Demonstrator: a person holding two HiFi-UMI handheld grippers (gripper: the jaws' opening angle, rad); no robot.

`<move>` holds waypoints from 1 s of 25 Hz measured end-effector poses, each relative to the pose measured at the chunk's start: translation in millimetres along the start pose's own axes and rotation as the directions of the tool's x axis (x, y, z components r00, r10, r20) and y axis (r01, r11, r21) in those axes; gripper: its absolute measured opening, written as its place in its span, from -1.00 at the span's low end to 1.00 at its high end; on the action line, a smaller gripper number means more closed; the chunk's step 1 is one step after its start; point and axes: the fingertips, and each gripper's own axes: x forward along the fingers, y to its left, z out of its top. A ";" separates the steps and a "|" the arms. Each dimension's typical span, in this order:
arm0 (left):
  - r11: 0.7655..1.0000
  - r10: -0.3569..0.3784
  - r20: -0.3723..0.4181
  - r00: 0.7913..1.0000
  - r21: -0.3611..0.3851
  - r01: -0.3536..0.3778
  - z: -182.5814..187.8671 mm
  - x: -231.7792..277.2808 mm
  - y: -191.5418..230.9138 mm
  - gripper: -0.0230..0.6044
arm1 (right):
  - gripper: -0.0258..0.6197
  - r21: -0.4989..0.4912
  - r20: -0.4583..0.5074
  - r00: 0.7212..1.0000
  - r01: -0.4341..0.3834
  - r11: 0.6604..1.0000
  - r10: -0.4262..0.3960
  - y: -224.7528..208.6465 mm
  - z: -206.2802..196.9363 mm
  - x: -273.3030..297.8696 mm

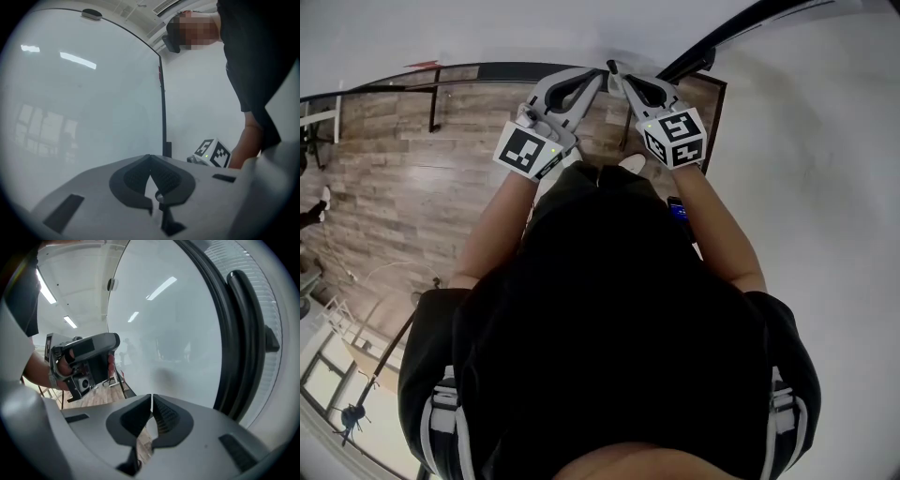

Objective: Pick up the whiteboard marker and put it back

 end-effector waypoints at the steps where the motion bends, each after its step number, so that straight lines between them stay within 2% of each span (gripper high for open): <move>1: 1.000 -0.003 0.001 1.000 -0.001 0.003 -0.5 -0.2 1.9 -0.91 | -0.92 0.000 -0.007 1.000 0.004 1.000 -0.004 -0.5 -2.0 3.4; 13: 1.000 -0.027 -0.004 1.000 0.009 0.027 -10.4 -3.9 9.3 -0.91 | -0.73 0.000 -0.083 0.996 0.040 0.999 -0.040 -7.8 -22.9 33.6; 19: 1.000 -0.019 -0.010 1.000 0.004 0.019 -14.3 -9.6 15.8 -0.91 | -0.69 0.005 -0.139 0.986 0.099 0.995 -0.097 -14.7 -35.0 44.8; 25: 1.000 -0.017 -0.005 1.000 -0.020 0.017 -16.0 -15.6 22.0 -0.91 | -0.65 0.005 -0.178 0.979 0.105 0.994 -0.103 -15.8 -43.1 56.3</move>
